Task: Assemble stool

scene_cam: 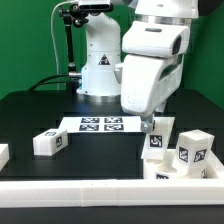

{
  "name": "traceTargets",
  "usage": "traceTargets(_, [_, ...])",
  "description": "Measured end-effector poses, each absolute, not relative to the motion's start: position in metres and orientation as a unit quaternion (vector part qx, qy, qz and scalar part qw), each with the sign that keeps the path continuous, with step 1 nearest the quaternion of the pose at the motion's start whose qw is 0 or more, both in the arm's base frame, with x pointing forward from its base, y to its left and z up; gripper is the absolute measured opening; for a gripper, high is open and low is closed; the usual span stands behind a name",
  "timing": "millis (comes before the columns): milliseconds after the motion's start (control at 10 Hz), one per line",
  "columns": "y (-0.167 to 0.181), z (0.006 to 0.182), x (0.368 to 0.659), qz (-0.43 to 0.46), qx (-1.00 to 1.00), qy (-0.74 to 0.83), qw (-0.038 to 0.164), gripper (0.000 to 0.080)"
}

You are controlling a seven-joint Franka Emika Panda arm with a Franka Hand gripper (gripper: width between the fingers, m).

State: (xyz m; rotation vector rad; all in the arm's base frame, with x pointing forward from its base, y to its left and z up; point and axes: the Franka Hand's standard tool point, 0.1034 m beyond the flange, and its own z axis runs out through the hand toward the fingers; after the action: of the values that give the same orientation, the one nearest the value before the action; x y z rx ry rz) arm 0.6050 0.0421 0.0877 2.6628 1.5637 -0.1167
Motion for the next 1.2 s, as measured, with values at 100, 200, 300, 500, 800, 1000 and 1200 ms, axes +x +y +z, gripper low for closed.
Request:
traceTargets(100, [0.0407, 0.0876, 0.605, -0.037, 0.872, 0.487, 0.026, 0.0343])
traceTargets(200, [0.0399, 0.0875, 0.6049, -0.036, 0.896, 0.441, 0.027, 0.0343])
traceTargets(300, [0.0394, 0.0873, 0.6052, -0.033, 0.911, 0.409, 0.027, 0.0343])
traceTargets(500, [0.0401, 0.0874, 0.6054, -0.03, 0.939, 0.34, 0.029, 0.0343])
traceTargets(800, [0.0418, 0.0873, 0.6052, -0.026, 0.975, 0.22, 0.03, 0.0343])
traceTargets(1000, [0.041, 0.0869, 0.6046, -0.024, 0.992, 0.125, 0.015, 0.0343])
traceTargets(1200, [0.0414, 0.0867, 0.6045, -0.023, 0.999, 0.049, 0.002, 0.0343])
